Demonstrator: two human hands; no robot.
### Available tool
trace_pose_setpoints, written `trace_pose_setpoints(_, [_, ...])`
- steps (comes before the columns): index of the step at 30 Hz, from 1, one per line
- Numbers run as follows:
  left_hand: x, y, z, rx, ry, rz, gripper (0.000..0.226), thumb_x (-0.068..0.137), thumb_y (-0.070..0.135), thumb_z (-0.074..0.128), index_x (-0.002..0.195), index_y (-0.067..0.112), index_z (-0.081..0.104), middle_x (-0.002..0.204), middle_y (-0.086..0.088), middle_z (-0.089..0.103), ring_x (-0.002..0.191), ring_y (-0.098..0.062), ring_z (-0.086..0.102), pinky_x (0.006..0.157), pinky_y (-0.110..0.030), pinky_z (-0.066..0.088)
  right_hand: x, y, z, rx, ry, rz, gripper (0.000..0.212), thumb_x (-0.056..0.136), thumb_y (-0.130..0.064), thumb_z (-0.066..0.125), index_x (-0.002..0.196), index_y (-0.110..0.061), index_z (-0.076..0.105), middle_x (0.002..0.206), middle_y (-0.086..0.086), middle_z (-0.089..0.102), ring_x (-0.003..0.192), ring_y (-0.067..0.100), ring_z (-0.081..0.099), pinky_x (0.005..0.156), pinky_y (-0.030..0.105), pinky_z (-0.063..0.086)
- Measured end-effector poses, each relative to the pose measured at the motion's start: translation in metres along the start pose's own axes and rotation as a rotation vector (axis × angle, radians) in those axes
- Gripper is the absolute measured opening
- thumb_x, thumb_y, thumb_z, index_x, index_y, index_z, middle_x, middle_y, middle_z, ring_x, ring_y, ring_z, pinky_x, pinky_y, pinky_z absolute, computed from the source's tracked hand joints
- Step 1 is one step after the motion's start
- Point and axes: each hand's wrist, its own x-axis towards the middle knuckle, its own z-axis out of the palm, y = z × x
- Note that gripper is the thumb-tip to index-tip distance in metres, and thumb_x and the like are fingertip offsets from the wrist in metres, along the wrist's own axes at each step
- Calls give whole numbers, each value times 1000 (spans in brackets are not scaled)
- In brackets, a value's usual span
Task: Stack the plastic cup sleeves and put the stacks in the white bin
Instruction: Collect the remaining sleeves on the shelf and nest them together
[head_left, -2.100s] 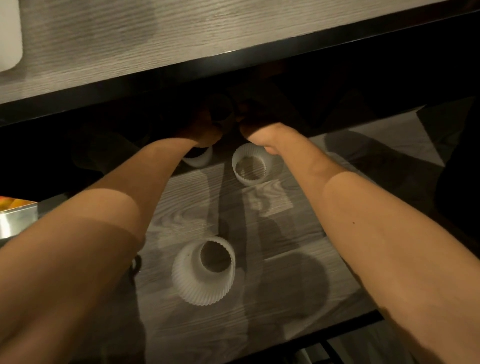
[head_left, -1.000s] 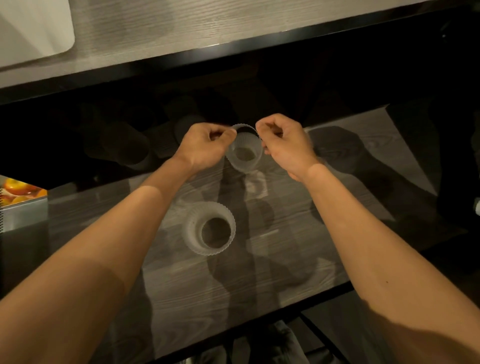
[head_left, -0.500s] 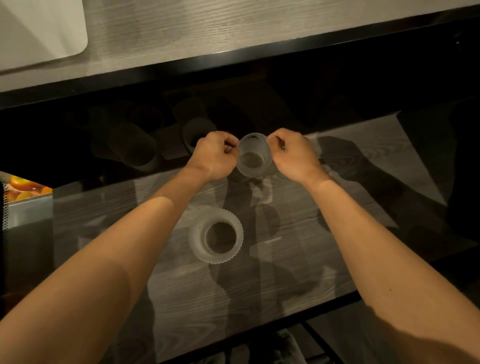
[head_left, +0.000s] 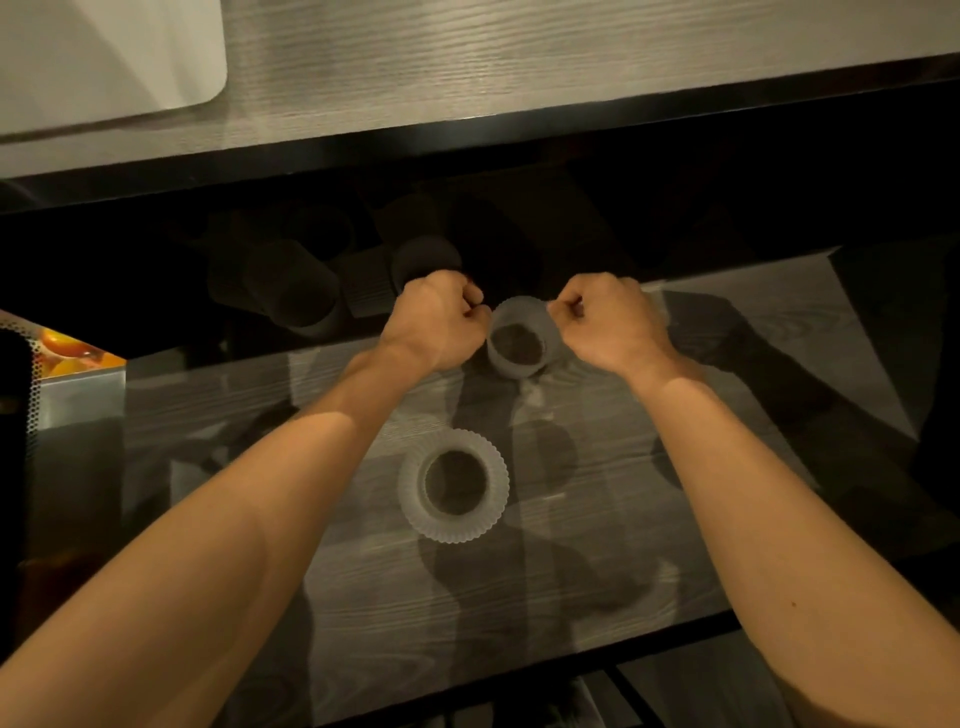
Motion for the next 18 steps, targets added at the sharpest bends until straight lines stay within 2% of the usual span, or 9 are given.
trace_pose_setpoints(2, [-2,-2,-5,88,134,-44,23,96,34,58,75,24,56,70,4,59,76,-17,64,72,-33,55,3,-11,0,56,56,-19,17,101,-29,57,100,-18,70,86,-4,67,82,16,62,72,28,46])
trace_pose_setpoints(4, [-6,-3,-14,204,213,-92,30,98,37,53,73,20,54,68,1,56,71,-20,60,68,-33,51,7,-27,3,76,48,-40,18,101,-24,56,87,-16,64,75,-6,58,76,15,57,70,30,43])
trace_pose_setpoints(6, [-8,-6,-24,355,179,-132,34,98,39,50,73,16,55,67,-1,55,72,-23,58,71,-33,49,12,-45,8,24,35,-54,31,100,-21,55,70,-16,51,66,-5,47,73,21,55,73,35,47])
trace_pose_setpoints(8, [-7,-9,-31,461,77,-184,28,95,39,52,81,16,59,74,-4,59,79,-25,59,76,-35,48,16,-61,11,-115,13,-85,40,98,-21,55,62,-20,40,66,-1,47,87,31,60,89,37,45])
trace_pose_setpoints(10, [-5,-14,-34,495,-5,-210,18,92,35,57,89,17,59,85,-5,61,88,-26,61,78,-35,48,20,-76,13,-222,-90,-58,37,98,-23,55,64,-19,40,86,6,60,106,36,59,97,40,41])
trace_pose_setpoints(11, [-4,-16,-34,511,-26,-207,15,92,33,59,91,18,57,89,-5,60,90,-26,60,77,-35,47,21,-82,13,-252,-155,-36,33,98,-24,53,68,-19,42,95,9,59,112,36,57,99,42,39])
trace_pose_setpoints(14, [-2,-17,-31,504,-15,-188,12,93,28,58,93,18,52,92,-5,57,98,-28,62,78,-36,47,25,-91,16,-218,-303,-7,23,101,-24,48,80,-15,49,90,3,49,115,32,53,106,44,35])
trace_pose_setpoints(16, [-3,-17,-30,488,10,-189,11,96,26,56,93,16,53,92,-7,58,99,-30,63,81,-37,49,28,-90,18,-116,-332,28,27,101,-24,48,75,-14,49,79,0,45,106,28,53,103,43,40])
trace_pose_setpoints(18, [-4,-18,-31,491,47,-182,17,99,28,53,96,12,59,93,-9,60,99,-31,64,83,-38,50,30,-87,19,-33,-286,52,33,99,-24,52,67,-15,49,73,0,47,93,25,56,85,37,46])
